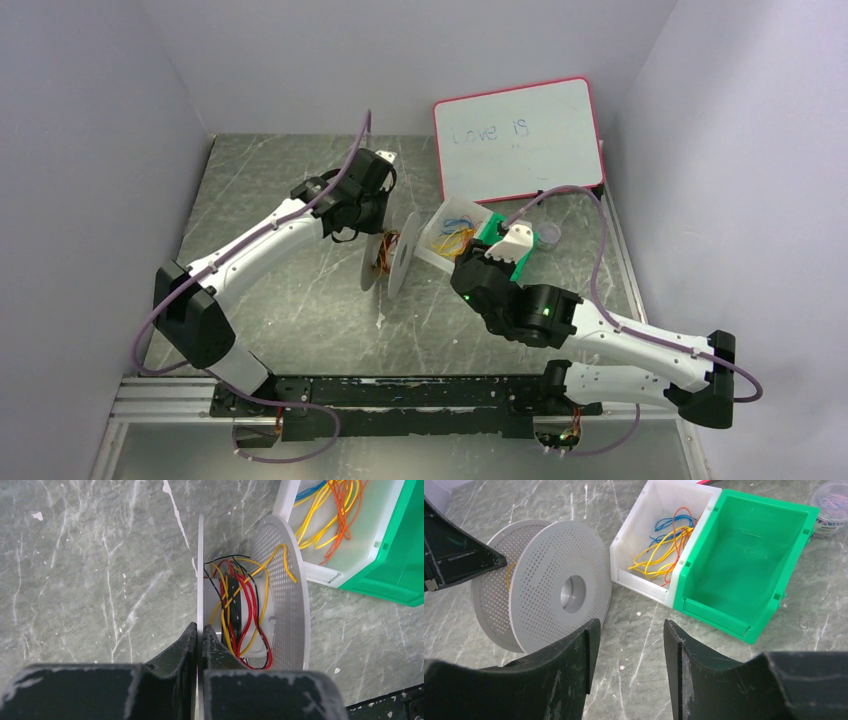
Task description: Wrap the cables
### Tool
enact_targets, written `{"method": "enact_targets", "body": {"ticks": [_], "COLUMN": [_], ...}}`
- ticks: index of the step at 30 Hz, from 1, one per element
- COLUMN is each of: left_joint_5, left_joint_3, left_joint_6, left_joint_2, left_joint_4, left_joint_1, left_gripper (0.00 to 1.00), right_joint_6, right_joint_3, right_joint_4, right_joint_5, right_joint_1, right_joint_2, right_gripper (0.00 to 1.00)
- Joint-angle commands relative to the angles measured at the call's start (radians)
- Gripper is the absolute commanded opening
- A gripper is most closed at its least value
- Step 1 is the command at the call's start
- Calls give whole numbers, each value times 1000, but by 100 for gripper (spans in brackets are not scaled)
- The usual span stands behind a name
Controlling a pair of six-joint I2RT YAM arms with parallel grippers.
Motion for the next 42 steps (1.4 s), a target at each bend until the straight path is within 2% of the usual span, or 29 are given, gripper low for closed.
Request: {"method": "enact_targets", "body": {"ticks": [1, 15, 32, 42], "left_joint_5": [-27, 5, -4, -18], "left_joint_3": [25, -55, -59, -53], "left_joint_6": [6, -3, -37, -41], "left_joint_2": [-66, -134, -82, -71], "left_joint_4": [-24, 0, 18, 10], "left_joint_1": [-22, -57, -85, -86], "left_gripper": [7, 7, 7, 33], "right_joint_6": [5, 9, 22, 22], "right_joint_3": [2, 3, 4, -3], "right_joint_4": [2, 10, 1, 8], "right_joint_5": [16, 14, 3, 2], "right_joint_1": [-5, -5, -5, -5], "right_joint_2": [4, 22, 33, 37], "right_gripper": [53, 53, 53, 56]}}
